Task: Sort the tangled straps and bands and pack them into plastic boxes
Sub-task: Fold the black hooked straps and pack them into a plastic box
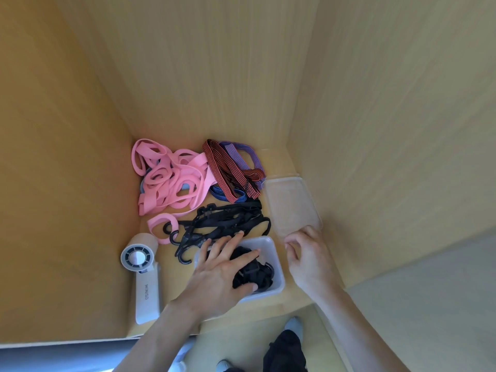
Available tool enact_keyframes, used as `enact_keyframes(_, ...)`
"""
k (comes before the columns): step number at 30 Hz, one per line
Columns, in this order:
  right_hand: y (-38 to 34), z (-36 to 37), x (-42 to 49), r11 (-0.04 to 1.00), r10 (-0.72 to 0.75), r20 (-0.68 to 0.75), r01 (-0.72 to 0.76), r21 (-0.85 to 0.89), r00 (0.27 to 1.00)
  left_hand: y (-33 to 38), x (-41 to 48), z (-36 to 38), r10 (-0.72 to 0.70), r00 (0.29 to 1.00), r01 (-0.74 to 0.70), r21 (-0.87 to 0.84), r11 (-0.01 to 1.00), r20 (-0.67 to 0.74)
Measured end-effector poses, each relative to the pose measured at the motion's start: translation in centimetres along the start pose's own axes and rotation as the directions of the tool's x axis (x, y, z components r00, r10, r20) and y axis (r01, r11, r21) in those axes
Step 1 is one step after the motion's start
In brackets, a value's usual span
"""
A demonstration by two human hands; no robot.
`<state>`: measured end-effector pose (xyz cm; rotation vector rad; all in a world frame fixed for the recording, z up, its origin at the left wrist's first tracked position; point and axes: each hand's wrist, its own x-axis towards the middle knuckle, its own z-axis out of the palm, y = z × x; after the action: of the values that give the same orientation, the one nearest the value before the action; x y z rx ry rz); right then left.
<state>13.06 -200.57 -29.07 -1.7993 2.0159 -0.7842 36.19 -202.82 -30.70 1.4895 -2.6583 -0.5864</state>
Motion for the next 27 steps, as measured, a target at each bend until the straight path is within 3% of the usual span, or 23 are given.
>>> enact_keyframes(5,1.8,1.5,2.2,0.967,0.022,0.069,-0.004,-0.253,0.997,-0.2,-0.5,-0.7,0.004,0.999,-0.006,-0.071,0.997,-0.032)
enact_keyframes(15,2.0,2.5,3.5,0.937,0.009,0.157,0.046,-0.347,0.988,0.5,-2.9,-1.2,-0.035,0.99,0.031,-0.033,0.999,-0.134)
enact_keyframes(24,1.4,1.3,4.0,0.976,-0.001,-0.066,-0.013,-0.217,0.998,0.1,-3.3,-2.4,-0.056,0.987,0.036,-0.135,0.99,-0.15)
enact_keyframes(27,0.2,0.0,3.2,0.986,-0.059,-0.143,0.036,-0.162,0.988,0.1,-3.1,-3.2,-0.086,0.984,0.042,-0.267,0.963,-0.154)
